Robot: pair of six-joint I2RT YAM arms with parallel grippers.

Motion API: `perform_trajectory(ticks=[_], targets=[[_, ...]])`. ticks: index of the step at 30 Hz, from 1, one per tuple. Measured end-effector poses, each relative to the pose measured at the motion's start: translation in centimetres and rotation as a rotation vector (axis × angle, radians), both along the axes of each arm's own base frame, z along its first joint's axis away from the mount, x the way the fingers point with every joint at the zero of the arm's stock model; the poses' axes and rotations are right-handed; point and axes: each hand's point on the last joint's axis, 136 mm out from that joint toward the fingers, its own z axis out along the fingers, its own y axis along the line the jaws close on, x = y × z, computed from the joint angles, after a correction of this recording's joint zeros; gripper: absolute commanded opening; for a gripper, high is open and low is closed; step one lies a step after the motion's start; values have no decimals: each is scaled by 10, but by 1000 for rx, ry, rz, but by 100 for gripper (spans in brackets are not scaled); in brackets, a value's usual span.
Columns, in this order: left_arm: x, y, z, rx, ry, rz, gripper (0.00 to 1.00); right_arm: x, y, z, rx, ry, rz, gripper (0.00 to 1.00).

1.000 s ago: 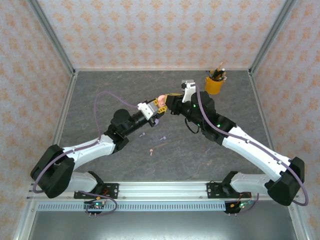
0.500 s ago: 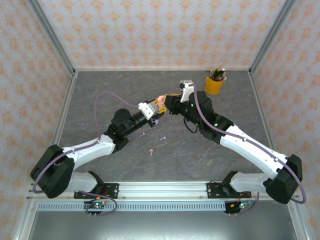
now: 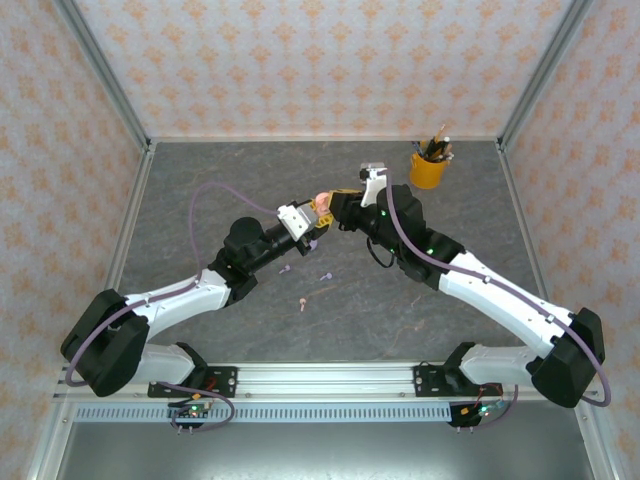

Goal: Insert the wireless bluetooth earbuds into the charging case

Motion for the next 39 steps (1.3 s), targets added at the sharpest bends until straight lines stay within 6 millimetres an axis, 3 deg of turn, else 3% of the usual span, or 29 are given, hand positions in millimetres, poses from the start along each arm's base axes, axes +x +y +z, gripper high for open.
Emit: perform_trajectory(ticks=[15, 39], targets=[[0, 0, -1, 0, 5, 2, 0, 0, -4, -7, 0, 9, -22, 17], [3, 2, -5, 5, 26, 17, 0, -1, 8, -12, -79, 4, 89, 15]])
